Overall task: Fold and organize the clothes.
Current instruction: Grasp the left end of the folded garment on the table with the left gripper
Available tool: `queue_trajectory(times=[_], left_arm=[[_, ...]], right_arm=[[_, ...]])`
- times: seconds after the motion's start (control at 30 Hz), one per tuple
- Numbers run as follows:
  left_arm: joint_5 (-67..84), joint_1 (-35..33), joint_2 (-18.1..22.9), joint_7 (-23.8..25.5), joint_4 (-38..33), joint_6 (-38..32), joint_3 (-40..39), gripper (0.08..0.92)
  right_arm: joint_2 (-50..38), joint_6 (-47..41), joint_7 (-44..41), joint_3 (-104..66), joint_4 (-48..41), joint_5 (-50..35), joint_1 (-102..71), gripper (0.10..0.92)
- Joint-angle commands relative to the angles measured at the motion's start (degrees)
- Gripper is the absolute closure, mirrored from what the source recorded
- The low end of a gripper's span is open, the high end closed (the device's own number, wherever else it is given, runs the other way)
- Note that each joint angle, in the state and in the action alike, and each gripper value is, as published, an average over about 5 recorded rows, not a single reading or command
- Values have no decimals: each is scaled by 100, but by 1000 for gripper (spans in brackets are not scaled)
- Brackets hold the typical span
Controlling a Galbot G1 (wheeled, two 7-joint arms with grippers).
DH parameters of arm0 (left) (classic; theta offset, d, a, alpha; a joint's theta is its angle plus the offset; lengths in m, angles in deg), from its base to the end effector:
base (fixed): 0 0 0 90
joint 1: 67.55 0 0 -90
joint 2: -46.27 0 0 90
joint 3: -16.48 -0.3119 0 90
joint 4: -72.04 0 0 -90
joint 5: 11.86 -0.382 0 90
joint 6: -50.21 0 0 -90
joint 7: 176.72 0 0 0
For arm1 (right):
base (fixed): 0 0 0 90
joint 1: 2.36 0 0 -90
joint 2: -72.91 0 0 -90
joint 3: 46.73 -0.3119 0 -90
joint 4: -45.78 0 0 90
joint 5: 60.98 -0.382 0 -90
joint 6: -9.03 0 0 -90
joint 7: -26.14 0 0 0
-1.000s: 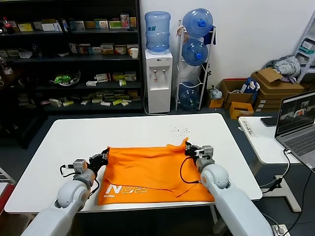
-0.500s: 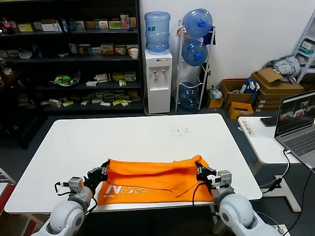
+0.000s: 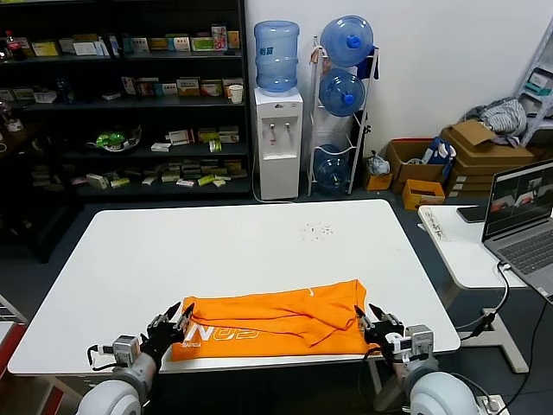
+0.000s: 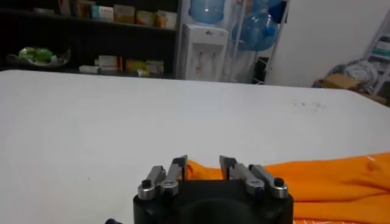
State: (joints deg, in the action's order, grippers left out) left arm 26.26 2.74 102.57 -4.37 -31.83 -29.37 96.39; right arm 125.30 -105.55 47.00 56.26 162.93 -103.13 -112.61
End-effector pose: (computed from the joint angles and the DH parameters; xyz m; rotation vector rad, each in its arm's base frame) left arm 0.2698 0.0682 -0.3296 -0.1999 -2.6966 0.1268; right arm 0.2569 -0.0234 -0.2606 0.1708 -2.5828 -0.0177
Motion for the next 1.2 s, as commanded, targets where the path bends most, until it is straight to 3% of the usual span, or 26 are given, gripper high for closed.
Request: queue_trajectory(times=[0.03, 0.33, 0.5, 0.6, 1.2], left_arm=[[-166, -75, 495, 81, 648, -46, 104, 452], [-175, 298, 823, 67, 1129, -203, 8, 209], [-165, 296, 890, 27, 1091, -343, -4, 188], [-166, 245, 902, 7, 1046, -377, -30, 240], [-449, 188, 1084, -100, 893, -618, -101, 757]], right_arm=[[107, 61, 112, -586, 232, 36, -540, 455], [261, 115, 93, -728, 294, 71, -655, 223], [285, 118, 74, -720, 269, 103, -670, 203], [290, 109, 78, -704, 252, 110, -647, 203], [488, 555, -630, -662, -18, 953, -603, 203]])
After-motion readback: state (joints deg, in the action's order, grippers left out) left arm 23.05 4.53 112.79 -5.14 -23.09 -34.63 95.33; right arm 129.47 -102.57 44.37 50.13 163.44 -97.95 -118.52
